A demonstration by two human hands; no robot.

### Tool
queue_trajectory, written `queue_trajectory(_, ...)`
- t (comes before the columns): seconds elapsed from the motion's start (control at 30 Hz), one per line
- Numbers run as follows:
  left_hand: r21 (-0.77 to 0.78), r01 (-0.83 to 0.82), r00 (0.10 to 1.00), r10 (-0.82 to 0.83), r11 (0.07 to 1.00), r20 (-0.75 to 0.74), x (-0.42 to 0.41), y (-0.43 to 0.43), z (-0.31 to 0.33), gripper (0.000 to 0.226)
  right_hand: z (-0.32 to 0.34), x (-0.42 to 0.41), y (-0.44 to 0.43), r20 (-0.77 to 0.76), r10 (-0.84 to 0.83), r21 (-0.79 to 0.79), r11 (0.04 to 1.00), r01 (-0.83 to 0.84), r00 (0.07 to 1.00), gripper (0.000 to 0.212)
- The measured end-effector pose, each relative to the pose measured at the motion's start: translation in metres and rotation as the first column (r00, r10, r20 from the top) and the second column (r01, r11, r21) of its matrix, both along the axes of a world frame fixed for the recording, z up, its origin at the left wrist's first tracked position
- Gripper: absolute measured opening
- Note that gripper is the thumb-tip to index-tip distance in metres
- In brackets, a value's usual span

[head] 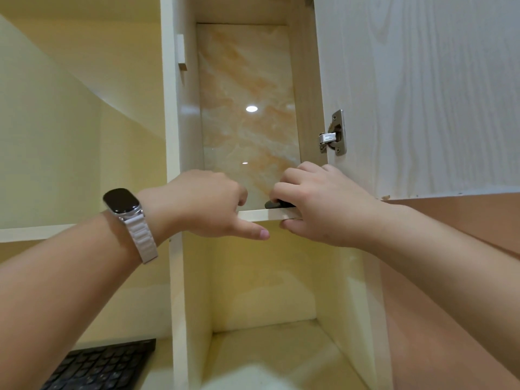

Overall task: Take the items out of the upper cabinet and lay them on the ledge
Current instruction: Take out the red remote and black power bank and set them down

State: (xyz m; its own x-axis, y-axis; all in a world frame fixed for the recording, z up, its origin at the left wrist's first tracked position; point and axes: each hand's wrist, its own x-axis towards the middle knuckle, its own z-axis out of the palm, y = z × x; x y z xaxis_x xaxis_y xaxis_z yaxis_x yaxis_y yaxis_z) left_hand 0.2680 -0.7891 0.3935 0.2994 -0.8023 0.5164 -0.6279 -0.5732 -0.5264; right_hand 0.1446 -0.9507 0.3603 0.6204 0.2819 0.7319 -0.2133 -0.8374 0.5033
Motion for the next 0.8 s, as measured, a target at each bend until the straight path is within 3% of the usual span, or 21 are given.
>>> queue_trajectory(0.13, -0.031, 0.012, 1.0, -0.012, 0.999, 0.01, -0.003, 0.004, -0.001, 0.095, 0.0, -0.006, 0.001, -0.007, 0.099, 0.089, 0.991, -0.098, 0.995, 0.039)
queue_trajectory(0.27, -0.072, 0.068, 0.997, -0.069, 0.995, -0.02, -0.007, 0.009, 0.0, 0.085, 0.002, -0.009, -0.002, 0.012, 0.257, 0.179, 0.95, -0.255, 0.966, 0.027)
queue_trajectory(0.43, -0.127, 0.169, 0.982, -0.178, 0.977, -0.064, -0.007, 0.018, 0.001, 0.075, -0.001, -0.006, -0.004, 0.125, 0.36, 0.053, 0.928, -0.369, 0.924, 0.016)
queue_trajectory(0.63, -0.19, 0.257, 0.945, -0.288, 0.947, -0.156, -0.006, 0.031, 0.001, 0.057, -0.005, -0.013, 0.003, 0.262, 0.337, -0.098, 0.942, -0.322, 0.904, 0.026)
queue_trajectory(0.8, -0.316, 0.417, 0.865, -0.479, 0.852, -0.148, -0.001, 0.043, -0.007, 0.039, -0.008, -0.023, 0.011, 0.276, 0.318, -0.118, 0.948, -0.296, 0.907, 0.021)
